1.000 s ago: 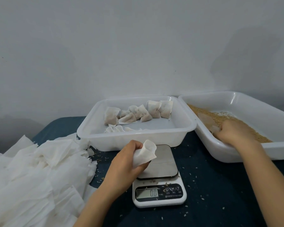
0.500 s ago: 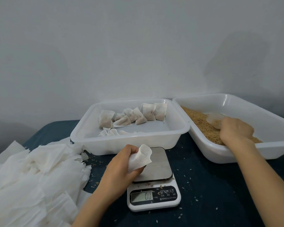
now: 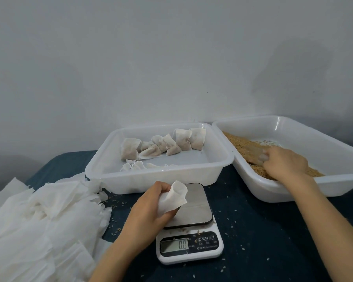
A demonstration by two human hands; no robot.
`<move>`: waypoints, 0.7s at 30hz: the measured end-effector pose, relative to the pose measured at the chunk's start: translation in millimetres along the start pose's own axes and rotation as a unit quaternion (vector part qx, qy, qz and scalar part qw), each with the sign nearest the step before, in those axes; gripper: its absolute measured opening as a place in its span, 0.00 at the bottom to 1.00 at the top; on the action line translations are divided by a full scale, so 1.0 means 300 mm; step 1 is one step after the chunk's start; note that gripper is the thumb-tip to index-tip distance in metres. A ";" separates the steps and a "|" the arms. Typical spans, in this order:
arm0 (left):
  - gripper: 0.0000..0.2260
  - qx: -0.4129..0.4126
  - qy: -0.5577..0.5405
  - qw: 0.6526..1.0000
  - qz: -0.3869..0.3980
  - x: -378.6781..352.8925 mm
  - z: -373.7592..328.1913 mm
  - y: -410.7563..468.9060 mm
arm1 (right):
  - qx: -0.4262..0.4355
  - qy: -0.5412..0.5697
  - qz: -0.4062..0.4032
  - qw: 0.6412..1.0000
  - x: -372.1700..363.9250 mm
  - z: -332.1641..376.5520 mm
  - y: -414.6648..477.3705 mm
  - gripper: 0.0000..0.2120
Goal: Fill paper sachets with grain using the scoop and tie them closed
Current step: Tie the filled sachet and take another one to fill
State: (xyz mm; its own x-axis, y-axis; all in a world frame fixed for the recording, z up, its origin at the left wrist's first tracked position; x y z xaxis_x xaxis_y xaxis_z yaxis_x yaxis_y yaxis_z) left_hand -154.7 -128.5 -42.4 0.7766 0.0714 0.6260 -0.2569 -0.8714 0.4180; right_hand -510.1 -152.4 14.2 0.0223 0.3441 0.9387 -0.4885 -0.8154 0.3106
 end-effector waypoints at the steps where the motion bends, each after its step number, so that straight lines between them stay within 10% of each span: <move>1: 0.13 0.001 -0.004 1.000 -0.002 0.002 0.000 0.000 | -0.021 0.004 -0.006 1.000 0.003 -0.015 0.001 0.11; 21: 0.09 0.035 -0.061 0.997 -0.028 0.032 -0.013 0.002 | -0.025 0.266 -0.039 0.963 0.023 -0.048 0.012 0.13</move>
State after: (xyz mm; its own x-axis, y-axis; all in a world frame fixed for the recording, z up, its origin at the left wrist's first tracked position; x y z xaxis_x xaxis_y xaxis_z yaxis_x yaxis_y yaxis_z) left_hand -149.7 -126.5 -33.7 0.8540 0.0645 0.5162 -0.1737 -0.9000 0.3997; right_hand -524.2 -146.2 19.7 -0.3832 0.6041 0.6987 -0.5445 -0.7588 0.3574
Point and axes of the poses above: each hand's wrist, its own y-axis towards the middle knuckle, its own x-axis out of the back of the hand, z = x × y, the point moved 8 cm from there along y, towards the middle knuckle, and after that the axes turned 5 degrees about -z, right-handed, at the moved point
